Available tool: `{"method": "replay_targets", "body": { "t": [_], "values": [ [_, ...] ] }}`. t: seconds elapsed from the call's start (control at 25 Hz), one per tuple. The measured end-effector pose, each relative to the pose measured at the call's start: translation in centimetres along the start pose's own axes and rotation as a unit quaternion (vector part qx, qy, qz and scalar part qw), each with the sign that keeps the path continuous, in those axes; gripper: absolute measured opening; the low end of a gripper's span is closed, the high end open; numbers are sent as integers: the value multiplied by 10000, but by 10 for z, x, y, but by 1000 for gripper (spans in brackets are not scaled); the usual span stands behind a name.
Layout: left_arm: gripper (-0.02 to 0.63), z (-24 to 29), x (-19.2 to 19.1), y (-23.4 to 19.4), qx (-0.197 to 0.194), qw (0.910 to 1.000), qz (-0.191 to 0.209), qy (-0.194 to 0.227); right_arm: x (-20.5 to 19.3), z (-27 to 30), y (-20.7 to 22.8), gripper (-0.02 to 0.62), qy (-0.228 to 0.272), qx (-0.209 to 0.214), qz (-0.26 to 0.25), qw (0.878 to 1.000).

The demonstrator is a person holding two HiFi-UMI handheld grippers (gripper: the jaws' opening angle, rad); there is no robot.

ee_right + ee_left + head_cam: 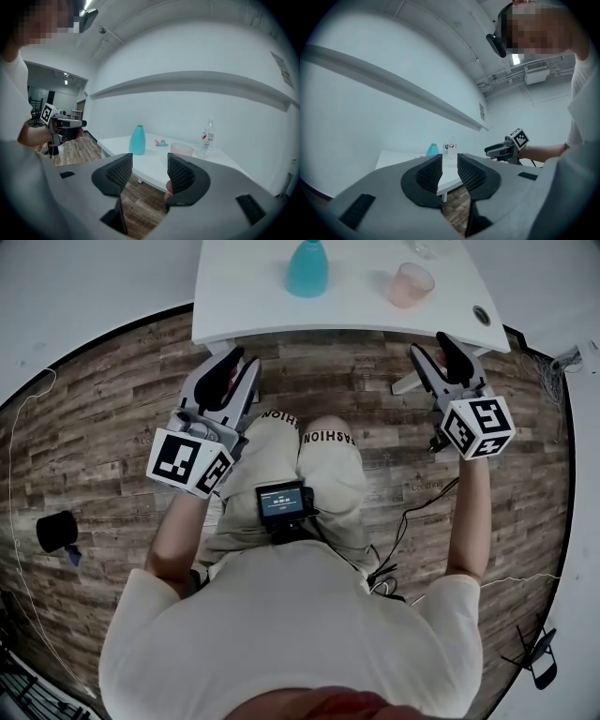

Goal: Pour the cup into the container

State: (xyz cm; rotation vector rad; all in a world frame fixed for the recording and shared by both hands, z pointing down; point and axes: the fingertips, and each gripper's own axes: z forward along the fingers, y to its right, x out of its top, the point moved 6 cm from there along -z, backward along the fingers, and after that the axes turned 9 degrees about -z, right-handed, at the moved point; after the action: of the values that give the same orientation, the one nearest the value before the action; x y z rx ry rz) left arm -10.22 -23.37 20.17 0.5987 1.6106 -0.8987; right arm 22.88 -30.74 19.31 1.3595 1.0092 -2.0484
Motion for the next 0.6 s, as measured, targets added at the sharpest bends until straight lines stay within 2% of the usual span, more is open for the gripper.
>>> {"method": "replay_targets", "body": {
  "t": [0.6],
  "values": [
    [107, 25, 6, -15, -87, 10000, 35, -8, -18, 41, 56, 253, -375, 115, -18, 9992]
  ]
}}
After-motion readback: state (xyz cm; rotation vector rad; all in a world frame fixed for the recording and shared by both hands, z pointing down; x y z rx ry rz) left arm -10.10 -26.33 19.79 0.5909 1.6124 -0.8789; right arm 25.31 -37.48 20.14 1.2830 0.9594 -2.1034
